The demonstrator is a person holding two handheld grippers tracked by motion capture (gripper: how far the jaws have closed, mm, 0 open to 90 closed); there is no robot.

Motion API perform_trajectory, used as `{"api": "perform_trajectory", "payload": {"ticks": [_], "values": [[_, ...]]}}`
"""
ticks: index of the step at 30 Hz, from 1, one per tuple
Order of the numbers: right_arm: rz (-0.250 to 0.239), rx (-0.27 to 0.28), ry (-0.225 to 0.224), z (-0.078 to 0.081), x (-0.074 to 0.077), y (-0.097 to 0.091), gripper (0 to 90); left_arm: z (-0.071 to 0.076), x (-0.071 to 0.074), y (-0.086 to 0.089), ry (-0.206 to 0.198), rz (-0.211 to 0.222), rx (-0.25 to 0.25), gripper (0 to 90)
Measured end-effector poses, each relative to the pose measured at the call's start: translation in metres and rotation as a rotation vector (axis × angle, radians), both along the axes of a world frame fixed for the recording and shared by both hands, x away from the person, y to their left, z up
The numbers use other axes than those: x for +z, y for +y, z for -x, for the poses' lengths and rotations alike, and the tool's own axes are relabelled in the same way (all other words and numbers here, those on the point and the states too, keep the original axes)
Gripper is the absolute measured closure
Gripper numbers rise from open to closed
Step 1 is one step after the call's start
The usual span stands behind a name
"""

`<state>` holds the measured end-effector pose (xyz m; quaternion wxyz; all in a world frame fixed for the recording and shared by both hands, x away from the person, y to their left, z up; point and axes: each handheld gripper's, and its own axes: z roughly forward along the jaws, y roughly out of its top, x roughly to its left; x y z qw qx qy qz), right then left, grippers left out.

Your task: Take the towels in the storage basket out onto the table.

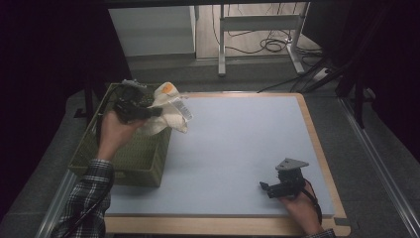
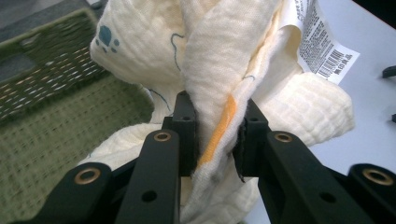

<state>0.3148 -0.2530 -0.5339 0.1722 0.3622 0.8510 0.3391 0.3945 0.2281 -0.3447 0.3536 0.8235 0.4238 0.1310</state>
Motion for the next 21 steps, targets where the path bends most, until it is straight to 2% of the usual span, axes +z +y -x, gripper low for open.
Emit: {"api": "perform_trajectory", "payload": {"ticks": [10, 21], "values": [[0.0, 0.001, 0.0, 0.0, 0.0, 0.0, 3.2, -0.008, 0.004, -0.039, -0.001, -0.022, -0.061, 74.5], [-0.001, 0.001, 0.001, 0.0, 0.0, 0.0, 3.2, -0.016, 0.007, -0.076, -0.004, -0.018, -0.115, 74.5]]}}
